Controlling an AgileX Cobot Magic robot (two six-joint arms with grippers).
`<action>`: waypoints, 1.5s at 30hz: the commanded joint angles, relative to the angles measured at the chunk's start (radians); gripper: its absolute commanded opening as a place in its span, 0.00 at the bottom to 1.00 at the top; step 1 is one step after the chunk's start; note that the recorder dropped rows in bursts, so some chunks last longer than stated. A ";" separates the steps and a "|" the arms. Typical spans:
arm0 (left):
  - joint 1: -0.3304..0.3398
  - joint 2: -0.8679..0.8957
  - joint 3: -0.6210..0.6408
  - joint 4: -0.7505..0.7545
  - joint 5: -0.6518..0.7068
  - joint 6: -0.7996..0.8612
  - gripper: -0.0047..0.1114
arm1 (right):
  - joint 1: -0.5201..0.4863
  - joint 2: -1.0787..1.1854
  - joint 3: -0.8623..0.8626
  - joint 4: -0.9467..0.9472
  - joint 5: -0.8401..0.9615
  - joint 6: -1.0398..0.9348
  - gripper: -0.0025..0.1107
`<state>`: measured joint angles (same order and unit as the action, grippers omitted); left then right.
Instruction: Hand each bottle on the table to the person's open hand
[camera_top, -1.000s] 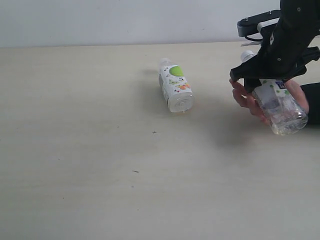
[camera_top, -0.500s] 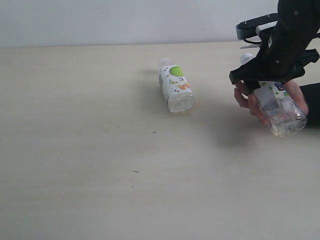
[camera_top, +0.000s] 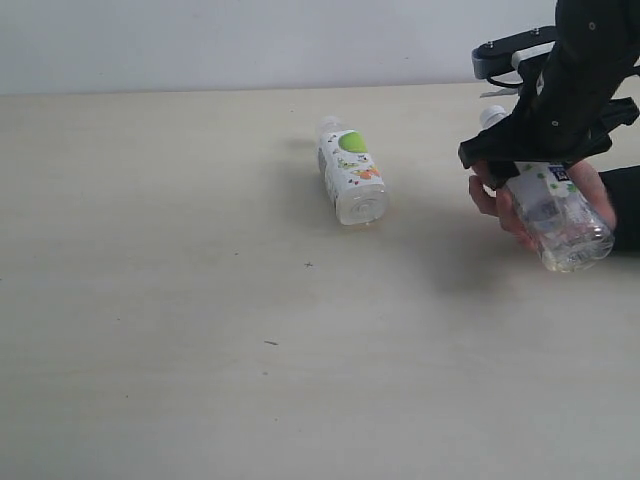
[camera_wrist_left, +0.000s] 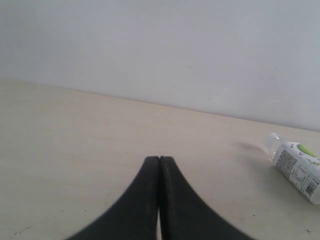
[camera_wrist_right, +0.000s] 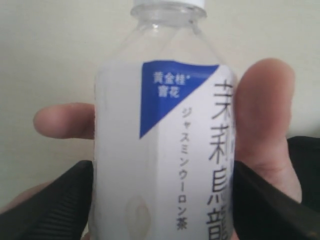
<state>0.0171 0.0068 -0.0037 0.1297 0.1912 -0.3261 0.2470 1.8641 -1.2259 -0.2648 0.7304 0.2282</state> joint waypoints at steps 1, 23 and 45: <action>0.002 -0.007 0.004 -0.005 -0.003 0.000 0.04 | -0.003 -0.001 0.003 -0.008 -0.014 0.000 0.75; 0.002 -0.007 0.004 -0.005 -0.003 0.000 0.04 | -0.003 -0.093 0.003 -0.006 -0.016 -0.006 0.81; 0.002 -0.007 0.004 -0.005 -0.003 0.000 0.04 | -0.003 -0.689 0.077 0.279 0.159 -0.228 0.03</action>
<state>0.0171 0.0068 -0.0037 0.1297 0.1912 -0.3261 0.2470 1.2692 -1.1934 -0.0454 0.8682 0.0631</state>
